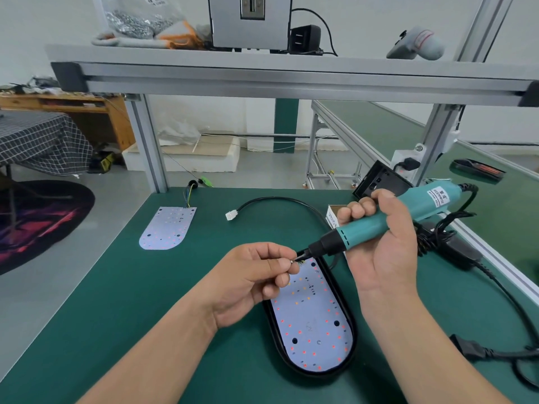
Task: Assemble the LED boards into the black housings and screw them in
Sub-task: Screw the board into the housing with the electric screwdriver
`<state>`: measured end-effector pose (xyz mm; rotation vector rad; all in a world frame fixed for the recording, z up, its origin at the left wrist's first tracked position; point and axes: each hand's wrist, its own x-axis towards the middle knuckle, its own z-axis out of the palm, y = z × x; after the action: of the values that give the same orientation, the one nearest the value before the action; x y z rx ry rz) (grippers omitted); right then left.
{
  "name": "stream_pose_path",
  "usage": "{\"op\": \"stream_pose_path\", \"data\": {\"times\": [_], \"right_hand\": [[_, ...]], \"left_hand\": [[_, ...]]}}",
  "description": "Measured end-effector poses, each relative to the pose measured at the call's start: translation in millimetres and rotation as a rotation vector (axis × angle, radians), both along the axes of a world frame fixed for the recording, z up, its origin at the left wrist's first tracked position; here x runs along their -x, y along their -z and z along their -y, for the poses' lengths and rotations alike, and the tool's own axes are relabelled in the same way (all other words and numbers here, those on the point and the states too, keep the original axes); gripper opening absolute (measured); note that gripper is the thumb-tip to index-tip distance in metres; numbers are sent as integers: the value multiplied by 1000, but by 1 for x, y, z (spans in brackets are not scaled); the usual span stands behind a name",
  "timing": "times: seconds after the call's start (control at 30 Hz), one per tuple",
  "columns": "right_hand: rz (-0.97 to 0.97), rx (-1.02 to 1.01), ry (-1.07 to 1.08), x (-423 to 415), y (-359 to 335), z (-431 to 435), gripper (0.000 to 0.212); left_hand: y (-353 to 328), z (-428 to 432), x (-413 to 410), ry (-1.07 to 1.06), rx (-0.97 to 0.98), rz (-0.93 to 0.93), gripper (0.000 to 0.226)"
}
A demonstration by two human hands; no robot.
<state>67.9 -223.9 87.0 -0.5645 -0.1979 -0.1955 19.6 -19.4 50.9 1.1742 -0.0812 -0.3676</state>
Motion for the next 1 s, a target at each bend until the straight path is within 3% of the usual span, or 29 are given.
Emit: {"op": "stream_pose_path", "data": {"times": [0.5,0.67,1.0], "right_hand": [[78,75,-50,5,-2,1,13],[117,102,-86,5,-2,3,14],[-73,74,33,-2,7,-7,17]], "left_hand": [[1,0,-1,-28,-18,-25,13],[1,-1,-2,-35,-18,-20,25],[8,-3,-5,-124,-175,106,24]]}}
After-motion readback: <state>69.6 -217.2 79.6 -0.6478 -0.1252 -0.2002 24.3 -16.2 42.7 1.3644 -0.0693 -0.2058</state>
